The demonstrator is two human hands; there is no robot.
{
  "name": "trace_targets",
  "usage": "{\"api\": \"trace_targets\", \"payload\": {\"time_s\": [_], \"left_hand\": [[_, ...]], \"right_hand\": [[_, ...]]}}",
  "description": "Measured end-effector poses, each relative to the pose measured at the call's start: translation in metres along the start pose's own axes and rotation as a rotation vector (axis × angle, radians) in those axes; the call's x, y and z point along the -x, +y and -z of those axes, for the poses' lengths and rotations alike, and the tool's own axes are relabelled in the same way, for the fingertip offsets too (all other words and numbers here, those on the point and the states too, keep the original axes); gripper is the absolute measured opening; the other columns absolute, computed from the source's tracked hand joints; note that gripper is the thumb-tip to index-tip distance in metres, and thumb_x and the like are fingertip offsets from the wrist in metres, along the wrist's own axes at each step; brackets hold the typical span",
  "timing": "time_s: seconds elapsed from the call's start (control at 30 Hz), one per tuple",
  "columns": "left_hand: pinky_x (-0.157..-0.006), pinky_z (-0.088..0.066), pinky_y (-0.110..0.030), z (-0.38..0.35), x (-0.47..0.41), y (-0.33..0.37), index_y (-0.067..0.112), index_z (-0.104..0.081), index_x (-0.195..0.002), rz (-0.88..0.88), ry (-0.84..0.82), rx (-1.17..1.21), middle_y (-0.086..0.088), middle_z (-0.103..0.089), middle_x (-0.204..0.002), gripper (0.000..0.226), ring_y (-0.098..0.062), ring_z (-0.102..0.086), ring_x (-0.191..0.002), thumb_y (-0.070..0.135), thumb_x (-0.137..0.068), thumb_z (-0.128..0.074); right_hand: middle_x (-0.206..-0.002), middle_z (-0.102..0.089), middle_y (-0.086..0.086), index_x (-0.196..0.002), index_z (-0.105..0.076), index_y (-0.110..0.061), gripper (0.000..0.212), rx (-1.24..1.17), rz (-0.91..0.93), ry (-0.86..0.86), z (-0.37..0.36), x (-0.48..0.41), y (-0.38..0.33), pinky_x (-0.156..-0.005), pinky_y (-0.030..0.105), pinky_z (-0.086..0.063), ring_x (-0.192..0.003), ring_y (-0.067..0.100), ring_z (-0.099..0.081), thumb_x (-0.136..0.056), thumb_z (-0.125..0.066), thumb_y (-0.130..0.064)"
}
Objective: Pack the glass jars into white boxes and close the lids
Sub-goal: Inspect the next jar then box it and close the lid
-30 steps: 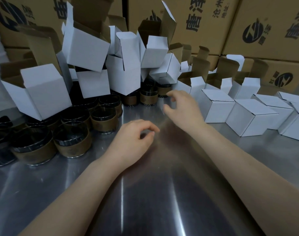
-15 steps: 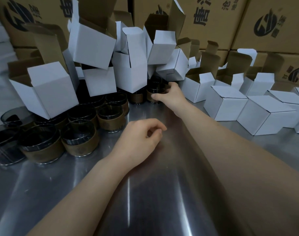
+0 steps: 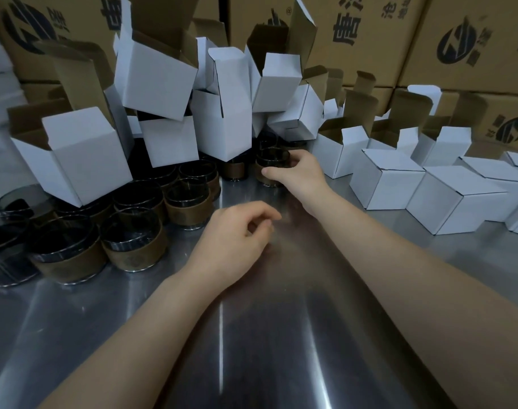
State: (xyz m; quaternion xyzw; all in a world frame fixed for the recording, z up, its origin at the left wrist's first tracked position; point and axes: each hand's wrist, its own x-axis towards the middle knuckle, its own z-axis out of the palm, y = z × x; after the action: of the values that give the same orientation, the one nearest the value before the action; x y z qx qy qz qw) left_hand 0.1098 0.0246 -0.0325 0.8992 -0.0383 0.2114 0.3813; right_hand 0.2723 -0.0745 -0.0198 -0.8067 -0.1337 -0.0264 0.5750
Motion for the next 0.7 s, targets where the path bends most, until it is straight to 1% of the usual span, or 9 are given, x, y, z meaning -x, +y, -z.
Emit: {"api": "trace_targets", "payload": {"time_s": [0.07, 0.1, 0.2, 0.27, 0.33, 0.43, 0.53, 0.63, 0.7], "left_hand": [[-0.069, -0.046, -0.013, 0.0, 0.0, 0.001, 0.026, -0.07, -0.106, 0.0, 0.052, -0.002, 0.013, -0.067, -0.09, 0.025, -0.003, -0.06, -0.082, 0.012, -0.091, -0.058], [-0.071, -0.046, -0.013, 0.0, -0.001, 0.002, 0.025, -0.068, -0.111, 0.005, 0.079, 0.0, 0.013, -0.065, -0.094, 0.028, -0.002, -0.058, -0.086, 0.009, -0.09, -0.058], [-0.082, -0.046, -0.014, 0.001, -0.001, 0.003, 0.023, -0.06, -0.125, 0.034, 0.134, -0.001, 0.011, -0.059, -0.107, 0.038, -0.001, -0.055, -0.094, 0.009, -0.09, -0.059], [-0.091, -0.046, -0.022, 0.002, -0.001, 0.004, 0.022, -0.052, -0.135, 0.065, 0.161, 0.007, 0.007, -0.056, -0.12, 0.047, -0.004, -0.054, -0.101, 0.012, -0.09, -0.061], [-0.096, -0.042, -0.025, 0.002, -0.001, 0.003, 0.02, -0.045, -0.141, 0.097, 0.176, 0.022, 0.005, -0.052, -0.127, 0.055, -0.007, -0.052, -0.111, 0.014, -0.089, -0.064], [-0.097, -0.038, -0.022, 0.0, -0.002, 0.003, 0.019, -0.042, -0.143, 0.126, 0.169, 0.033, 0.006, -0.05, -0.129, 0.061, -0.007, -0.048, -0.117, 0.016, -0.088, -0.067], [-0.095, -0.034, -0.016, -0.001, -0.002, 0.003, 0.019, -0.042, -0.143, 0.119, 0.167, 0.027, 0.011, -0.046, -0.125, 0.064, -0.003, -0.045, -0.115, 0.018, -0.086, -0.07], [-0.104, -0.038, -0.025, 0.0, -0.003, 0.002, 0.018, -0.039, -0.145, 0.121, 0.181, 0.032, 0.007, -0.047, -0.134, 0.07, -0.008, -0.045, -0.124, 0.019, -0.084, -0.073], [-0.107, -0.038, -0.029, 0.001, -0.003, 0.003, 0.018, -0.038, -0.146, 0.118, 0.196, 0.046, 0.004, -0.047, -0.139, 0.073, -0.01, -0.045, -0.127, 0.02, -0.083, -0.074]], "right_hand": [[-0.117, -0.063, -0.001, -0.127, -0.055, -0.013, 0.062, -0.032, 0.002, -0.021, 0.008, 0.012, -0.002, -0.086, 0.024, -0.05, -0.108, 0.015, -0.059, -0.073, -0.085, -0.025], [-0.119, -0.063, -0.001, -0.127, -0.055, -0.014, 0.062, -0.047, 0.009, -0.033, 0.011, 0.018, -0.003, -0.086, 0.023, -0.051, -0.108, 0.014, -0.059, -0.073, -0.085, -0.025], [-0.115, -0.063, -0.004, -0.122, -0.055, -0.019, 0.058, -0.108, 0.023, -0.071, 0.022, 0.038, -0.008, -0.079, 0.015, -0.048, -0.106, 0.01, -0.06, -0.073, -0.085, -0.023], [-0.113, -0.064, -0.005, -0.118, -0.055, -0.021, 0.056, -0.151, 0.017, -0.089, 0.027, 0.048, -0.01, -0.084, 0.019, -0.05, -0.106, 0.01, -0.061, -0.072, -0.086, -0.02], [-0.111, -0.064, -0.005, -0.114, -0.055, -0.023, 0.055, -0.185, 0.004, -0.094, 0.029, 0.057, -0.012, -0.092, 0.027, -0.052, -0.105, 0.011, -0.061, -0.07, -0.087, -0.018], [-0.111, -0.066, 0.0, -0.112, -0.054, -0.021, 0.056, -0.26, -0.023, -0.093, 0.028, 0.065, -0.013, -0.098, 0.038, -0.052, -0.105, 0.014, -0.064, -0.068, -0.087, -0.014], [-0.114, -0.067, 0.004, -0.115, -0.053, -0.019, 0.058, -0.301, -0.024, -0.099, 0.025, 0.07, -0.015, -0.101, 0.044, -0.05, -0.108, 0.019, -0.064, -0.068, -0.087, -0.012], [-0.113, -0.068, 0.005, -0.116, -0.051, -0.017, 0.058, -0.302, 0.016, -0.139, 0.024, 0.075, -0.014, -0.101, 0.043, -0.05, -0.107, 0.02, -0.065, -0.07, -0.085, -0.008], [-0.111, -0.069, 0.002, -0.116, -0.051, -0.018, 0.058, -0.282, 0.051, -0.168, 0.025, 0.079, -0.012, -0.099, 0.038, -0.051, -0.105, 0.015, -0.066, -0.07, -0.085, -0.009]]}}
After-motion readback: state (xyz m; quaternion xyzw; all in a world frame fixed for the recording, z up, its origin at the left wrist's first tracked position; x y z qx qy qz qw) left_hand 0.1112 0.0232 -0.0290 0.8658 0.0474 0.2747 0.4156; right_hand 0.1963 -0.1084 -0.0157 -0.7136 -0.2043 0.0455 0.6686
